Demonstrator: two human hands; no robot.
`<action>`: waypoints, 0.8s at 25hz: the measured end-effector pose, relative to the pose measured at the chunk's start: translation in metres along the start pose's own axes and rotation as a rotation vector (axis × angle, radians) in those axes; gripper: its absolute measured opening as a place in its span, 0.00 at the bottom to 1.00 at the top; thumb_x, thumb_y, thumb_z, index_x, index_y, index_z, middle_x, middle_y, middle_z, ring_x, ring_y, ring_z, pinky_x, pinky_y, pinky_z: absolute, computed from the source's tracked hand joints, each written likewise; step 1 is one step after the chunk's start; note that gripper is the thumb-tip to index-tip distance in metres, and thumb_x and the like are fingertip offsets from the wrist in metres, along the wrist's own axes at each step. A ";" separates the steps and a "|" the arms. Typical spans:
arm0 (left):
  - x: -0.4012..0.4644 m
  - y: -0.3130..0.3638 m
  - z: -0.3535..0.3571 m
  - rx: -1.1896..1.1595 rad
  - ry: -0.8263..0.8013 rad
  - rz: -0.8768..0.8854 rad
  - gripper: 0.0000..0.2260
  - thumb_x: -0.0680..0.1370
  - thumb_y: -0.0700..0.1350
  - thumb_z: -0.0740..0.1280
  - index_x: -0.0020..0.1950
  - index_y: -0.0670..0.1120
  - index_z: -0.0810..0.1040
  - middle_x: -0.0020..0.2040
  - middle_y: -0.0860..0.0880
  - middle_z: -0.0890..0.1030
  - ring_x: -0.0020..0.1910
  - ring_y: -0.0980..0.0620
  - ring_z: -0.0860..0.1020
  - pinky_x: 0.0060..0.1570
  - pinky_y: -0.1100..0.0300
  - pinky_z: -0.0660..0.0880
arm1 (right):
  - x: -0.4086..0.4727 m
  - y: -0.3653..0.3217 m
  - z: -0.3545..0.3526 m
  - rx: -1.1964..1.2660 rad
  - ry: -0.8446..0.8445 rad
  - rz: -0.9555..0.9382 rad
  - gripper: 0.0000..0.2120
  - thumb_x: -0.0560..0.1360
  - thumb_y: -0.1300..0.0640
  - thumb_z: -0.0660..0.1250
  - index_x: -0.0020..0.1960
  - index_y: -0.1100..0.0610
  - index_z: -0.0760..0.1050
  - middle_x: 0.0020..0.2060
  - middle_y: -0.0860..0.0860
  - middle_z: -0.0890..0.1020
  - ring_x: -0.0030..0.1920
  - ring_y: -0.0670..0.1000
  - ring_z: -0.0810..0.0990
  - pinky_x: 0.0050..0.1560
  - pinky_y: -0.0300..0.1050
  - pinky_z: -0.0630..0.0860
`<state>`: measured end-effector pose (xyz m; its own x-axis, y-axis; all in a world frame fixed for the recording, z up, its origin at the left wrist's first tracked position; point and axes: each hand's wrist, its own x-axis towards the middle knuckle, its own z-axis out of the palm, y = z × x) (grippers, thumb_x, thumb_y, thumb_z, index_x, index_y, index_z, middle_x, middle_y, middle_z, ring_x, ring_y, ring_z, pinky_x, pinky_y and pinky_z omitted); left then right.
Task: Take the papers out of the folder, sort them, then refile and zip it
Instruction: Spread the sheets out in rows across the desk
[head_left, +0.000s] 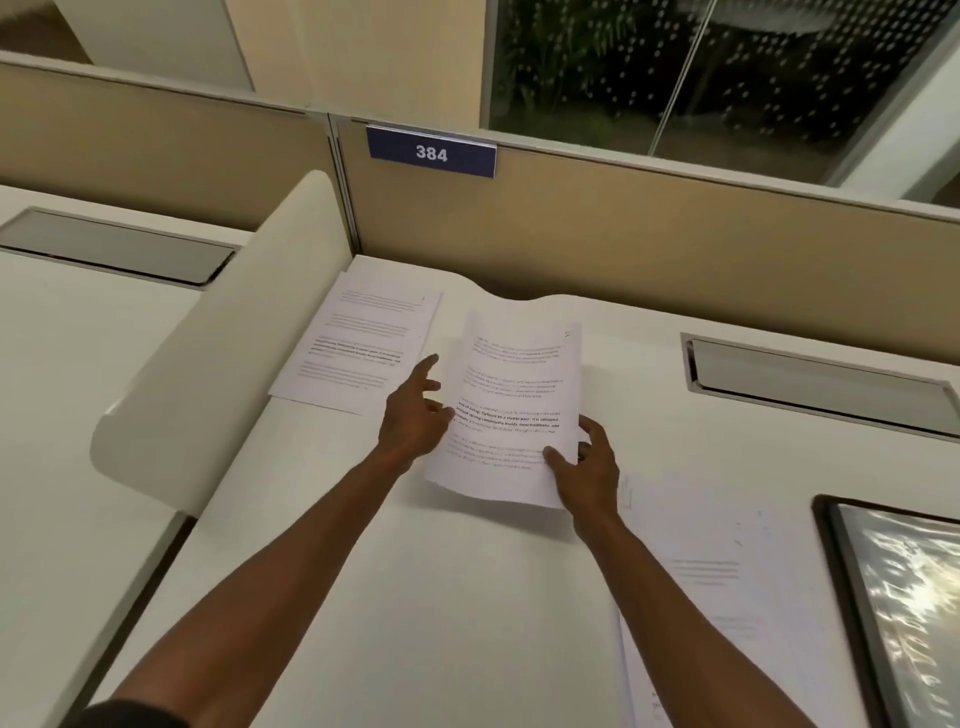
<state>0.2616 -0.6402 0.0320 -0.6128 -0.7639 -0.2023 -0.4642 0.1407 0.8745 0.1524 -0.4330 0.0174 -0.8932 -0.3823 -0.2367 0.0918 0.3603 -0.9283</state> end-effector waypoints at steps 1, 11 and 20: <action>0.011 -0.007 0.001 0.074 -0.010 0.019 0.29 0.75 0.37 0.73 0.74 0.51 0.70 0.62 0.48 0.77 0.50 0.50 0.80 0.54 0.54 0.79 | 0.010 0.000 0.011 -0.010 0.003 0.001 0.26 0.75 0.62 0.73 0.70 0.49 0.70 0.44 0.41 0.79 0.45 0.40 0.79 0.47 0.37 0.77; 0.087 -0.057 0.011 0.385 0.113 0.284 0.17 0.76 0.42 0.73 0.64 0.40 0.78 0.66 0.41 0.75 0.69 0.40 0.71 0.64 0.52 0.72 | 0.072 0.018 0.068 -0.688 -0.105 -0.253 0.36 0.72 0.49 0.75 0.76 0.53 0.66 0.74 0.58 0.64 0.70 0.59 0.69 0.64 0.53 0.72; 0.090 -0.109 0.013 0.621 0.085 0.303 0.35 0.79 0.65 0.48 0.79 0.42 0.62 0.80 0.42 0.60 0.80 0.43 0.53 0.78 0.48 0.48 | 0.078 0.041 0.085 -0.977 -0.095 -0.419 0.34 0.77 0.34 0.46 0.75 0.49 0.69 0.78 0.55 0.63 0.80 0.60 0.55 0.73 0.61 0.59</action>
<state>0.2490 -0.7163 -0.0873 -0.7324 -0.6774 0.0684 -0.5762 0.6702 0.4679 0.1241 -0.5201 -0.0634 -0.7300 -0.6834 -0.0123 -0.6451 0.6948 -0.3181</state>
